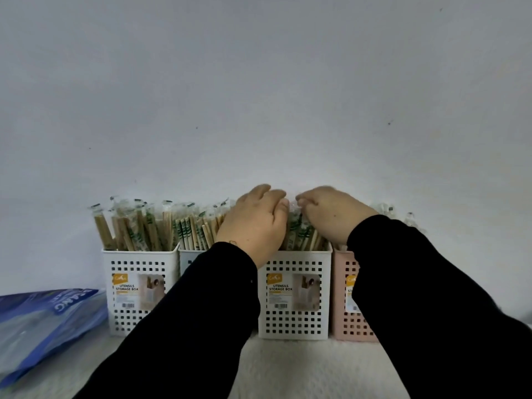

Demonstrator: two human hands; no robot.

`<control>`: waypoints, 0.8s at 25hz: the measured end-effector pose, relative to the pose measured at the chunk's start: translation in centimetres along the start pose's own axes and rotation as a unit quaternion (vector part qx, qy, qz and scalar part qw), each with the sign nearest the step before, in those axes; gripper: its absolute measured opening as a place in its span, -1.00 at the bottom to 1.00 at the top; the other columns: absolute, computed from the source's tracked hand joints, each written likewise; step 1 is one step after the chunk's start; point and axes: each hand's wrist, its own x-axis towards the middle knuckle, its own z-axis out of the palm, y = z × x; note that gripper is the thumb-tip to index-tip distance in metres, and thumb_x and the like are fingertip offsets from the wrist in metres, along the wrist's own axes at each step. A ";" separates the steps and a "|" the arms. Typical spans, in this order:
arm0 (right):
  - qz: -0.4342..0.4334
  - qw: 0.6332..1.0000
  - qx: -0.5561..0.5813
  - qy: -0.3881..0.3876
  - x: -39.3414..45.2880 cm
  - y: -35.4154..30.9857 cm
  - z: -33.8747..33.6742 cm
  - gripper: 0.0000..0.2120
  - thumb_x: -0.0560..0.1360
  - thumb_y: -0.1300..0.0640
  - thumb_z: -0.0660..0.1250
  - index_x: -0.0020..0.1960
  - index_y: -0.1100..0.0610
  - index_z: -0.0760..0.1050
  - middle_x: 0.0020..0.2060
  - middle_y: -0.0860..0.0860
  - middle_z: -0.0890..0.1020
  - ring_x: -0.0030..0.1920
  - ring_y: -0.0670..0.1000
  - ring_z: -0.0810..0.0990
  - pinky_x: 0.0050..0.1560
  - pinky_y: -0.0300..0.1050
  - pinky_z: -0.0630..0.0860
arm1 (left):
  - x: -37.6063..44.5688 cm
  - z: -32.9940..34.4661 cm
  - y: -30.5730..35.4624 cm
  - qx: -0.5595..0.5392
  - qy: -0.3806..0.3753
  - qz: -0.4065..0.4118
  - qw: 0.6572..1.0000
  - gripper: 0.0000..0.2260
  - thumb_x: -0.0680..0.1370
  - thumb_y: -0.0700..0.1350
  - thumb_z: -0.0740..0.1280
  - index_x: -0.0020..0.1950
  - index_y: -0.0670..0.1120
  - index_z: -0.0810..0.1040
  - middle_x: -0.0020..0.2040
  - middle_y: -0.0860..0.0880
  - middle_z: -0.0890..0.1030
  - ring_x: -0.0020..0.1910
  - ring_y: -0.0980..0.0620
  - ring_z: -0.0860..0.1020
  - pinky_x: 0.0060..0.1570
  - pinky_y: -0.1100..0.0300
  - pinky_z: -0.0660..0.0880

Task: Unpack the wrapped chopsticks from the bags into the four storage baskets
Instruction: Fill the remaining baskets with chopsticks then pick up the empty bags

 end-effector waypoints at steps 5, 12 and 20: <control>0.018 0.997 -0.042 -0.059 0.2 0.4 0.4 -0.64 0.60 0.04 0.00 0.32 0.02 0.41 0.34 0.12 0.39 0.29 0.15 0.41 0.31 0.02 0.37 | 0.0 0.3 0.3 0.006 -0.048 -0.003 0.999 -0.61 0.68 0.06 -0.03 0.36 -0.01 0.46 0.36 -0.04 0.47 0.32 0.00 0.40 0.30 0.13 0.28; 0.021 0.996 -0.030 -0.080 -0.6 0.2 -0.1 -0.60 0.62 0.02 -0.01 0.44 -0.04 0.28 0.45 0.09 0.28 0.35 0.13 0.33 0.33 -0.04 0.30 | 0.2 0.3 0.1 -0.013 -0.048 -0.010 0.999 -0.65 0.67 0.04 -0.01 0.21 -0.01 0.52 0.16 -0.05 0.57 0.25 -0.07 0.48 0.16 0.09 0.38; -0.058 0.997 -0.047 -0.021 -0.8 -0.9 -0.3 -0.69 0.59 0.01 0.06 0.22 0.05 0.46 0.19 0.07 0.49 0.20 0.12 0.47 0.24 0.08 0.42 | -0.3 0.0 -0.3 -0.251 -0.046 -0.096 0.962 -0.52 0.64 0.22 -0.12 0.54 0.14 0.14 0.43 -0.06 0.42 0.39 -0.08 0.40 0.38 0.05 0.29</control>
